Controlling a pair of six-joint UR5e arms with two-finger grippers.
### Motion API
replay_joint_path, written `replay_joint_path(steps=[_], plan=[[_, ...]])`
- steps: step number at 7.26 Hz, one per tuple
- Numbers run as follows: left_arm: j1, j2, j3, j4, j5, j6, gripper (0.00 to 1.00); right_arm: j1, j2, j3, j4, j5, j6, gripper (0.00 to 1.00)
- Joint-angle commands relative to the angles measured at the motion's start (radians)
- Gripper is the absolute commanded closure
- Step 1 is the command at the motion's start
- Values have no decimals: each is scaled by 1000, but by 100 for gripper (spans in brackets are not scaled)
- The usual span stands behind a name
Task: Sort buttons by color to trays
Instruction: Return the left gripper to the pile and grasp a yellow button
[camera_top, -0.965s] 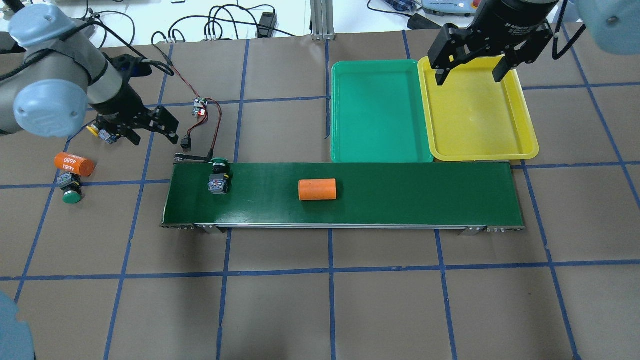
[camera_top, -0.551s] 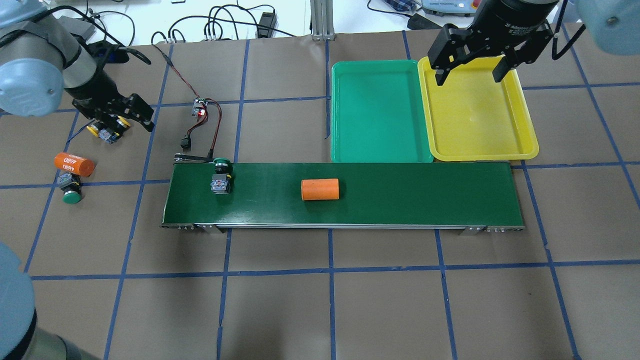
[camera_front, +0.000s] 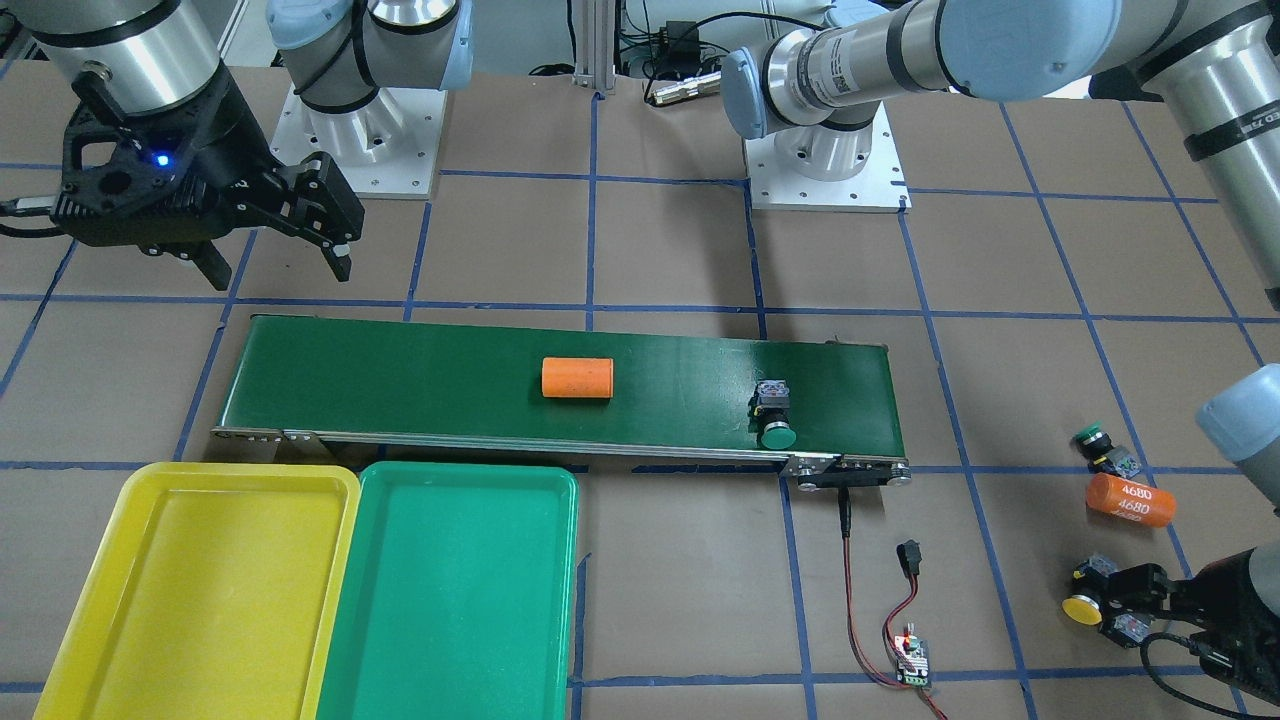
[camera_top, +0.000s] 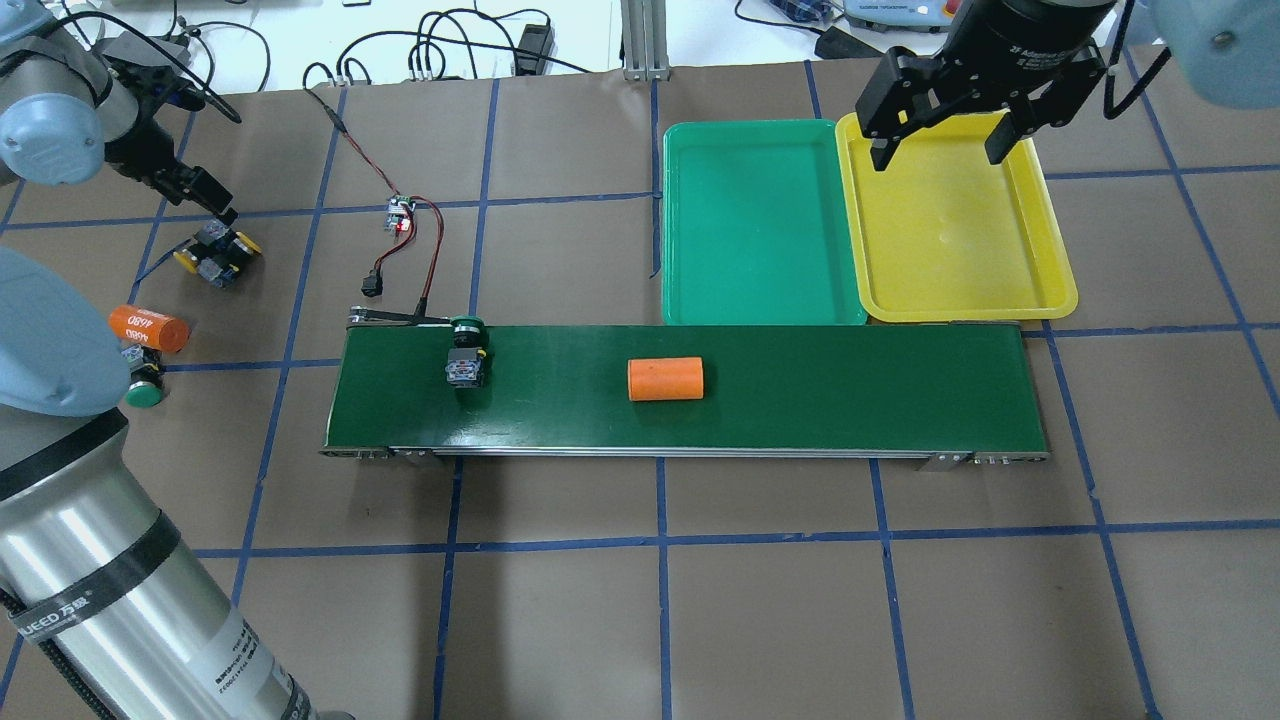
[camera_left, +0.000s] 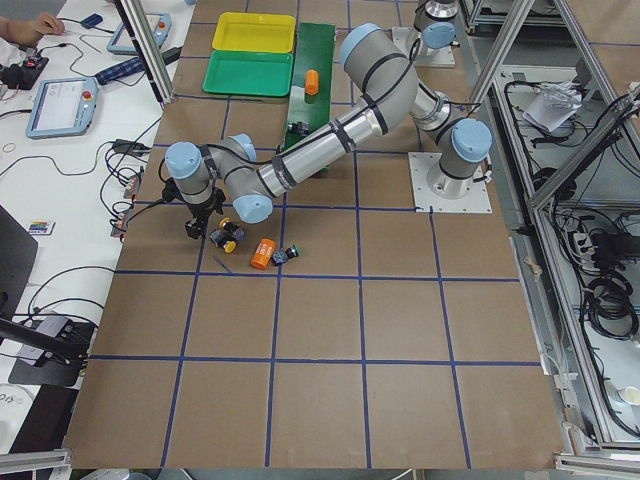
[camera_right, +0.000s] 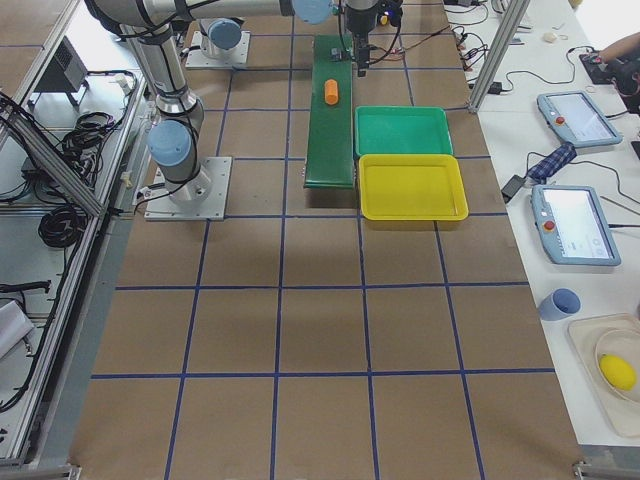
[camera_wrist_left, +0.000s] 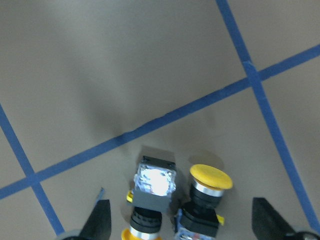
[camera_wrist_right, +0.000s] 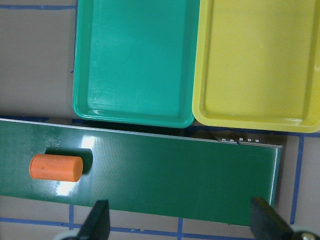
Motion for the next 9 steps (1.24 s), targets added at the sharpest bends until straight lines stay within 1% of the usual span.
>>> replay_joint_path(steps=[1,2,4,6,7,8,9], plan=[[15,-39,25,0,1,8,0,0,0,0,0,0,1,0],[16,-36,19,-6,1,9,0,-2,1,0,-1,0,1,0],[19,-39,15,0,42,53,0,-2,1,0,0,0,1,0],[50,-48,6,0,42,71,0,-2,1,0,0,-1,1,0],[52,-57,22,6,42,87,0,-2,1,0,0,0,1,0],[46,-56,6,-2,38,88,28,-2,1,0,0,0,1,0],[44,-54,4,-6,36,90,68,-2,1,0,0,0,-1,0]])
